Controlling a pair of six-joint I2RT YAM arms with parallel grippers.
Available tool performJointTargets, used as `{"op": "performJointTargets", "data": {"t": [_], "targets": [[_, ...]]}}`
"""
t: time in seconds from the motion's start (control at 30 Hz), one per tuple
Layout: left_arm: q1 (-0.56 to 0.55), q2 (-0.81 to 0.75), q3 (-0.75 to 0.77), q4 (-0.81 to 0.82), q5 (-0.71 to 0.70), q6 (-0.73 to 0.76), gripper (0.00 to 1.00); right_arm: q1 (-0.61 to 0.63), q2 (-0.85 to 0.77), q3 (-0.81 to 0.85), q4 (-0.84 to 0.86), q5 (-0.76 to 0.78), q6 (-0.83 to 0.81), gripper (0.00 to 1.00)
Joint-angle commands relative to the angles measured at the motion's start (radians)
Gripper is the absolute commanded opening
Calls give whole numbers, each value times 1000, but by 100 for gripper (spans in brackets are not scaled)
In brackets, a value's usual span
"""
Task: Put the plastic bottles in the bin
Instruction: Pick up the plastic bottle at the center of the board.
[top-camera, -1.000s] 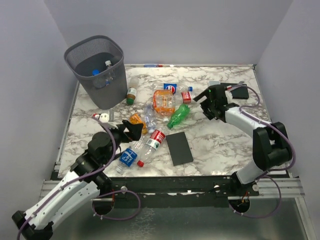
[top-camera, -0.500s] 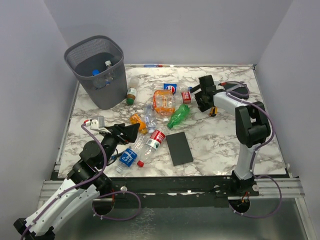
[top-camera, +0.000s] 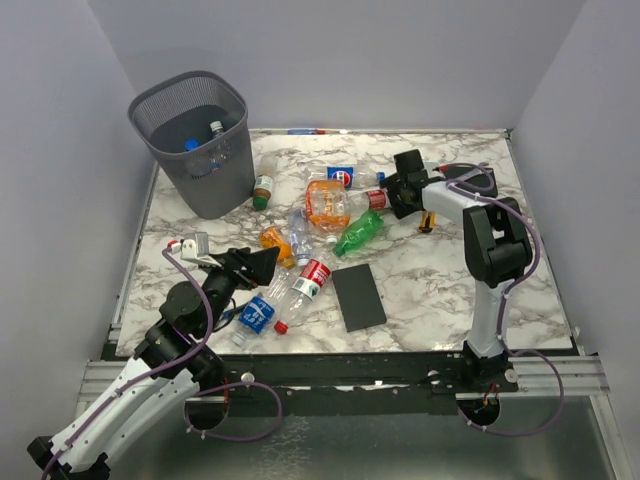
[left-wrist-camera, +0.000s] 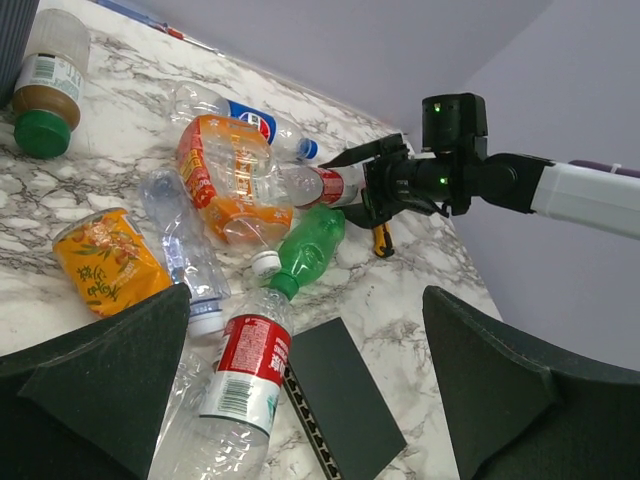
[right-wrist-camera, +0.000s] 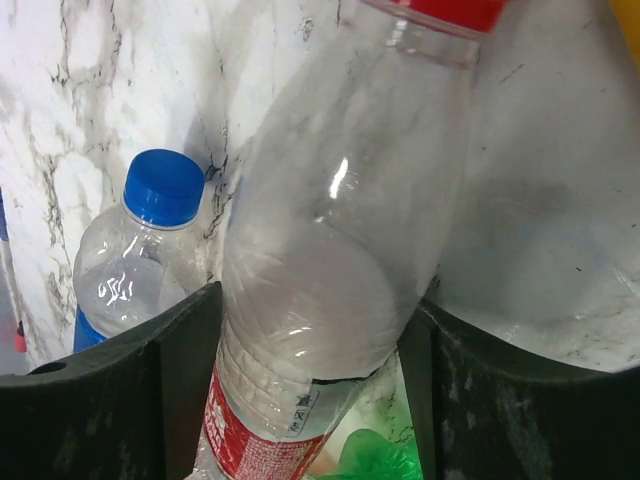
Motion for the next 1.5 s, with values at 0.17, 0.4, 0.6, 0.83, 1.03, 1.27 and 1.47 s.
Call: {"op": "performJointTargets", "data": {"t": [0.17, 0.4, 0.6, 0.83, 1.03, 1.27, 1.47], "targets": [[1, -13, -16, -20, -29, -7, 99, -10, -111, -135, 58, 22, -45, 63], [1, -20, -15, -29, -55, -6, 99, -11, -345, -135, 58, 106, -193, 59], [1, -18, -10, -32, -104, -20, 99, -10, -617, -179, 77, 70, -477, 58], [2, 79, 53, 31, -77, 1, 99, 3, -1036, -441, 221, -482, -842, 54], [2, 359, 233, 226, 185, 54, 99, 15, -1379, -673, 239, -899, -866, 52], [1, 705, 454, 506, 602, -96, 99, 17, -1595, -785, 253, -1053, -855, 47], [-23, 901, 600, 599, 736, -199, 99, 16, -1614, -788, 244, -1087, -865, 44]]}}
